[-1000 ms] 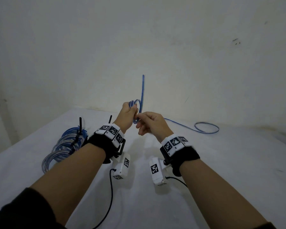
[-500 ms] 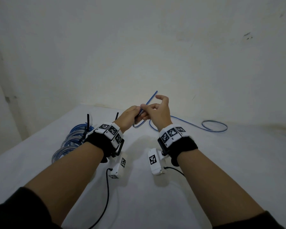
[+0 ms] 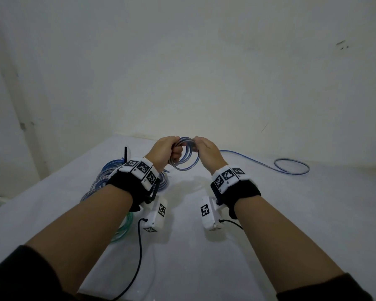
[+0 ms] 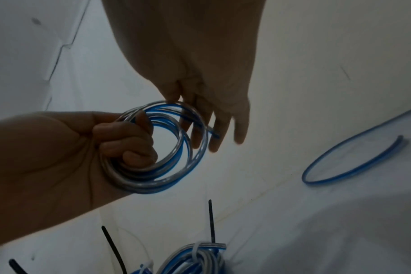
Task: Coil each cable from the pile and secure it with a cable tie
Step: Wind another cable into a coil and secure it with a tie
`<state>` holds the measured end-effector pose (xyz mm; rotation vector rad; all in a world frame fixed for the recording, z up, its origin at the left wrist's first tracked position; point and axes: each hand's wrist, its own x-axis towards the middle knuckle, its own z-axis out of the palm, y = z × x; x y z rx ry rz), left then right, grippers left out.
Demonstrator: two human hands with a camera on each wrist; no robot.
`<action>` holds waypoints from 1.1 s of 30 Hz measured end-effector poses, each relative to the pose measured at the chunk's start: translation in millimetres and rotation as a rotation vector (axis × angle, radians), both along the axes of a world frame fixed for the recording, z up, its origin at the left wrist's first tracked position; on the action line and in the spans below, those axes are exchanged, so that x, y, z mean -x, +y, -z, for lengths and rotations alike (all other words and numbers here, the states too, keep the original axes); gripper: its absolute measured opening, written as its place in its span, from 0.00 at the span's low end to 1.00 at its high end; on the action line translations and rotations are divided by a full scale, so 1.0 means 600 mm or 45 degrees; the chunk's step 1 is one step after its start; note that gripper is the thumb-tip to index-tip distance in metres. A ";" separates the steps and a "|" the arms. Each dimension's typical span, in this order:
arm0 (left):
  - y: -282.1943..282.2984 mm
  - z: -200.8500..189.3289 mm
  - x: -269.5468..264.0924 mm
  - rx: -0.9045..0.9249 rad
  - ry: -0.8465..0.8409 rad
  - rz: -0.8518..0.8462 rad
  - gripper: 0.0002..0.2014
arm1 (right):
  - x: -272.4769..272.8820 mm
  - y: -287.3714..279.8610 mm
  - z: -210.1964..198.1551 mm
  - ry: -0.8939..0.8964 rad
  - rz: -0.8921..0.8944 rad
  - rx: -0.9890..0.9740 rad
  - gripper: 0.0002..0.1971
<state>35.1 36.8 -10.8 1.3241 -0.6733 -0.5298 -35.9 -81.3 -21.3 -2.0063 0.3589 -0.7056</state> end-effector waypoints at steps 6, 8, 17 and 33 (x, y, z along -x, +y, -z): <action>0.010 -0.004 -0.006 0.038 0.057 -0.005 0.22 | -0.009 0.021 0.002 -0.053 -0.108 -0.305 0.18; 0.014 -0.007 -0.005 -0.040 -0.021 -0.004 0.22 | -0.013 0.027 0.006 -0.066 -0.135 -0.415 0.18; 0.031 -0.006 -0.010 -0.494 0.032 -0.057 0.19 | -0.024 0.048 0.031 0.195 -0.148 -0.438 0.18; 0.026 0.000 -0.016 -0.400 -0.641 -0.454 0.09 | -0.035 0.055 0.009 0.080 -0.054 -0.366 0.19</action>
